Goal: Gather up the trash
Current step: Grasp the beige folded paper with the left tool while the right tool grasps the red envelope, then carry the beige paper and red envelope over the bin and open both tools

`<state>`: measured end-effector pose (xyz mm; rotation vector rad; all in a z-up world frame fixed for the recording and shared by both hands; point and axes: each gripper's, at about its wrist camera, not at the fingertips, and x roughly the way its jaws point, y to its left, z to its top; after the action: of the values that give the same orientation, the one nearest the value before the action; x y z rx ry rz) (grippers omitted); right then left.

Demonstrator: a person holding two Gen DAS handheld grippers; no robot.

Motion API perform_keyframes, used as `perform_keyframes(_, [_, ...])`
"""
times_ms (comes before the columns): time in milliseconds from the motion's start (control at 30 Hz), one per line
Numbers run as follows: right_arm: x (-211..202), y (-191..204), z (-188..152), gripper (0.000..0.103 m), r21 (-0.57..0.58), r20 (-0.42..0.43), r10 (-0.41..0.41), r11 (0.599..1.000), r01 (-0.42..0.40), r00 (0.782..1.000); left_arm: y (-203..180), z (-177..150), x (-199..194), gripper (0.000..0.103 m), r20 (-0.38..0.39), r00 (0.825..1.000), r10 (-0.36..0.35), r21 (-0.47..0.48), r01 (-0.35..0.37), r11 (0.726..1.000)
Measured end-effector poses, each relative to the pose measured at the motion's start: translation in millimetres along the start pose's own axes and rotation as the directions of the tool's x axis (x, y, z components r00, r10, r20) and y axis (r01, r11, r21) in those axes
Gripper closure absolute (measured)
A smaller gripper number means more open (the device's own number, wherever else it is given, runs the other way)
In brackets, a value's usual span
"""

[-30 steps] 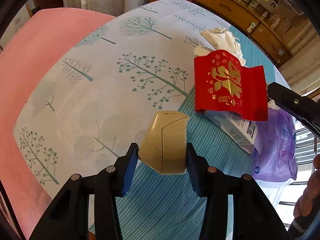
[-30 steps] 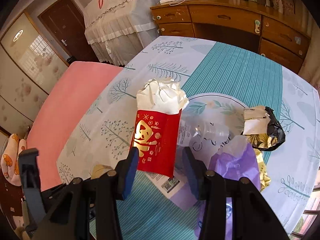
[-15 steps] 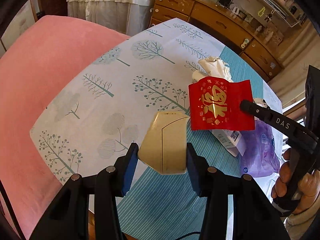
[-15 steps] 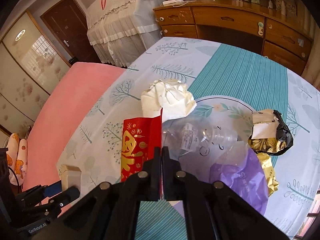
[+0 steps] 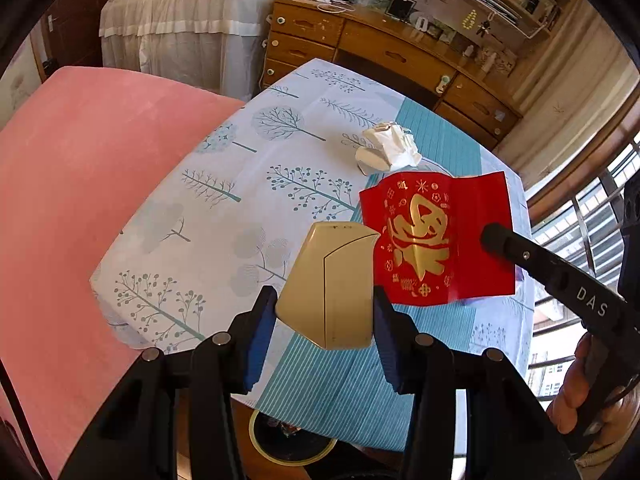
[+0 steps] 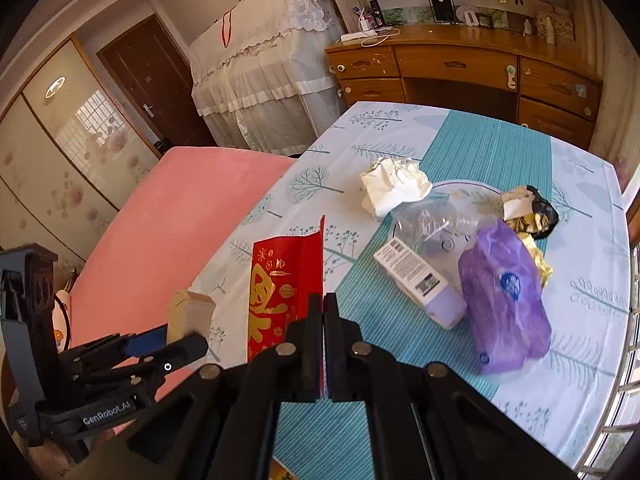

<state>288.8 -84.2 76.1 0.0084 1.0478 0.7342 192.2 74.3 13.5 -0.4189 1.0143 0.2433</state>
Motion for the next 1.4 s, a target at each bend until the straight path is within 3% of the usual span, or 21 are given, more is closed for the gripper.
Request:
perform_keyframes(200, [-38, 44, -62, 0.102, 0.054, 0.061, -0.11, 0.993, 0.107, 0.992, 8, -32, -39, 0.058, -0.021, 0.997, -0.075, 0.168, 0.078, 0.983])
perform_keyframes(400, [-64, 88, -142, 0.102, 0.165, 0.091, -0.203, 0.969, 0.186, 0.975, 24, -79, -83, 0.058, -0.04, 0.989, -0.139, 0.343, 0.144, 0.928])
perform_keyframes(567, [-68, 121, -209, 0.102, 0.194, 0.039, -0.257, 0.95, 0.245, 0.966, 35, -120, -103, 0.058, -0.091, 0.983, -0.159, 0.433, 0.183, 0.883])
perform_keyframes(733, [-71, 126, -256, 0.102, 0.265, -0.041, -0.277, 0.924, 0.277, 0.96, 36, -156, -108, 0.058, -0.163, 0.97, -0.18, 0.477, 0.237, 0.846])
perform_keyframes(1167, [-41, 82, -346, 0.102, 0.395, -0.223, -0.318, 0.835, 0.383, 0.922, 19, -240, -37, 0.058, -0.358, 0.924, -0.134, 0.477, 0.304, 0.825])
perform_keyframes(1400, [30, 24, -400, 0.102, 0.422, -0.321, -0.321, 0.794, 0.438, 0.891, 26, -280, 58, 0.058, -0.408, 0.908, -0.098, 0.423, 0.283, 0.861])
